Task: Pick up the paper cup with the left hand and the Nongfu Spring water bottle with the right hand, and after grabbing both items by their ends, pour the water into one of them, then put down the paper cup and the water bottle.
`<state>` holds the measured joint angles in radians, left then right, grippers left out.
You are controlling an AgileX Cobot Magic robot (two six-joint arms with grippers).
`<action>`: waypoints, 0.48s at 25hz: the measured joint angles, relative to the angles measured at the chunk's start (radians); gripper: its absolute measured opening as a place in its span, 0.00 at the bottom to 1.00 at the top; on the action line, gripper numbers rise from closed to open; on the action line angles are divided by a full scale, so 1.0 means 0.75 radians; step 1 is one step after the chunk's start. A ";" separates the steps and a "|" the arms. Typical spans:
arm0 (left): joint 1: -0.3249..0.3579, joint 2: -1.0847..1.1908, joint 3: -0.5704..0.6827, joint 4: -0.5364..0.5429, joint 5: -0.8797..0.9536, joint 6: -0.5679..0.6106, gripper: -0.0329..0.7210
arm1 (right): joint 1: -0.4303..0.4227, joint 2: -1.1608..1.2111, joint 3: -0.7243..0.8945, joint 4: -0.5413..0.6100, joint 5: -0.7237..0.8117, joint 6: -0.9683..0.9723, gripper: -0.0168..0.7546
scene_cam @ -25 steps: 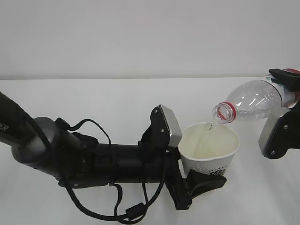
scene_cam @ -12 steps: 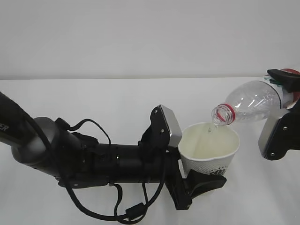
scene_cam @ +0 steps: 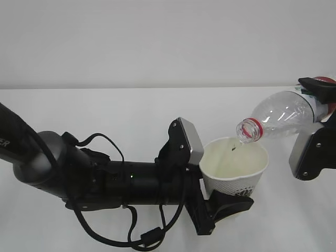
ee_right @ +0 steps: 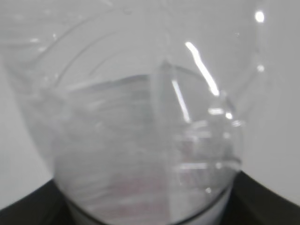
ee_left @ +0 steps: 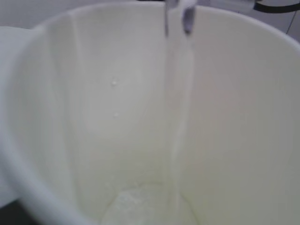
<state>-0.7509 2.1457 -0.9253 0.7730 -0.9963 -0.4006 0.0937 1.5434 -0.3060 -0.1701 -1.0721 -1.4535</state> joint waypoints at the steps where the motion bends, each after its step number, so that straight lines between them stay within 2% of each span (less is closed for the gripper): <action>1: 0.000 0.000 0.000 0.000 0.000 0.000 0.76 | 0.000 0.000 0.000 -0.001 0.000 -0.002 0.63; 12: 0.000 0.000 0.000 0.000 -0.008 0.000 0.76 | 0.000 0.000 0.000 -0.004 -0.003 -0.016 0.63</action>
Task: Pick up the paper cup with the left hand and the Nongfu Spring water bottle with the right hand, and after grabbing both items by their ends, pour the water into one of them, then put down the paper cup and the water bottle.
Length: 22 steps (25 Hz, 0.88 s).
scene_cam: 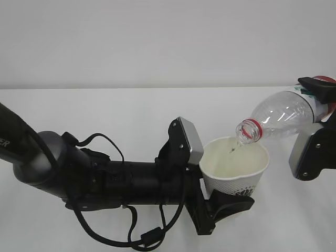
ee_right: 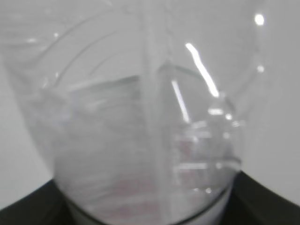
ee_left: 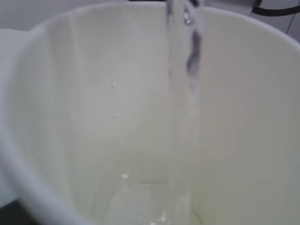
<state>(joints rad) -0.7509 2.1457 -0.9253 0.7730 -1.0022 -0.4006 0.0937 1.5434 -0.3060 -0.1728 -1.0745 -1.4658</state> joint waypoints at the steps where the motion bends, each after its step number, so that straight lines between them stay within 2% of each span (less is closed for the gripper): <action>1: 0.000 0.000 0.000 0.000 -0.001 0.000 0.76 | 0.000 0.000 0.000 0.000 -0.001 0.000 0.63; 22: 0.000 0.000 0.000 -0.001 -0.001 0.000 0.76 | 0.000 0.000 0.000 0.000 -0.003 -0.021 0.63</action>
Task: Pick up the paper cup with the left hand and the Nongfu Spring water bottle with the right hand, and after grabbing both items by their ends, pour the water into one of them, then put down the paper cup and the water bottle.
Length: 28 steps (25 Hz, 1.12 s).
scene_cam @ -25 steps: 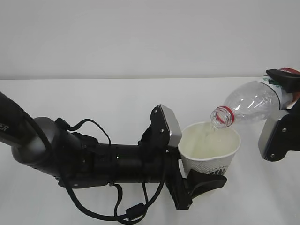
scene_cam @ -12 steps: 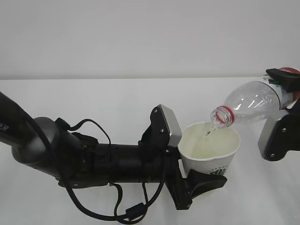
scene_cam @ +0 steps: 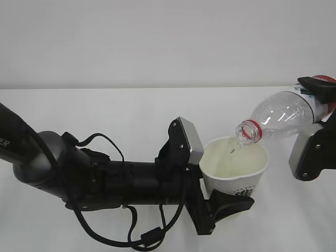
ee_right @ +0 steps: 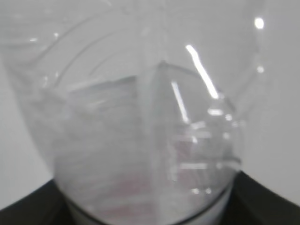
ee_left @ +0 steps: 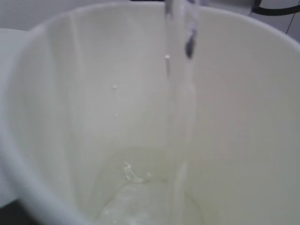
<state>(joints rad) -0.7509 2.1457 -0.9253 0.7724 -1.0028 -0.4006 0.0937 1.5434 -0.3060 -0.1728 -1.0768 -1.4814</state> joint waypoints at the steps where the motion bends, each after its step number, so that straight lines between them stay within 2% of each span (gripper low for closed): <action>1: 0.000 0.000 0.000 0.000 0.000 0.000 0.76 | 0.000 0.000 0.000 0.000 0.000 0.000 0.63; 28: 0.000 0.000 0.000 0.000 0.000 0.000 0.76 | 0.000 0.000 0.000 -0.014 -0.003 0.000 0.63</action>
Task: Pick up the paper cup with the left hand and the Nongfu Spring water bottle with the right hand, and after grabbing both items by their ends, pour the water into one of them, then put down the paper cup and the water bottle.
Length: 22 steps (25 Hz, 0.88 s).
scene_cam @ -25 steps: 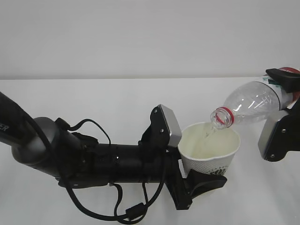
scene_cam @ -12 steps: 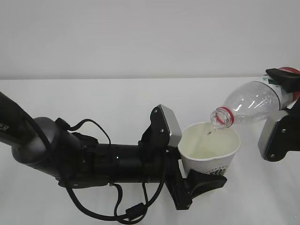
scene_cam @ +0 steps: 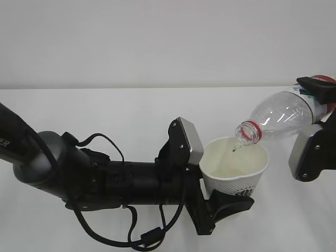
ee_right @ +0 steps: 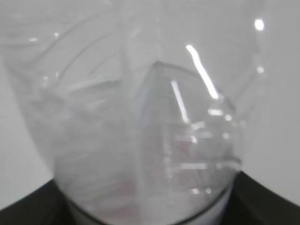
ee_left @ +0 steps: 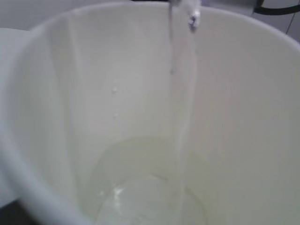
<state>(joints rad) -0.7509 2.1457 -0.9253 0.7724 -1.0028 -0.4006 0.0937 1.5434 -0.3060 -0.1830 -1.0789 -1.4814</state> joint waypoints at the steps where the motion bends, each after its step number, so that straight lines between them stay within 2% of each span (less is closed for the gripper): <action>1: 0.000 0.000 0.000 0.000 0.000 0.000 0.76 | 0.000 0.000 0.000 0.000 0.000 0.000 0.63; 22: 0.000 0.000 0.000 0.000 0.000 0.000 0.75 | 0.000 0.000 0.000 -0.021 -0.005 0.000 0.63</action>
<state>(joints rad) -0.7509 2.1457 -0.9253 0.7724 -1.0028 -0.4006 0.0937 1.5434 -0.3060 -0.1990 -1.0824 -1.4814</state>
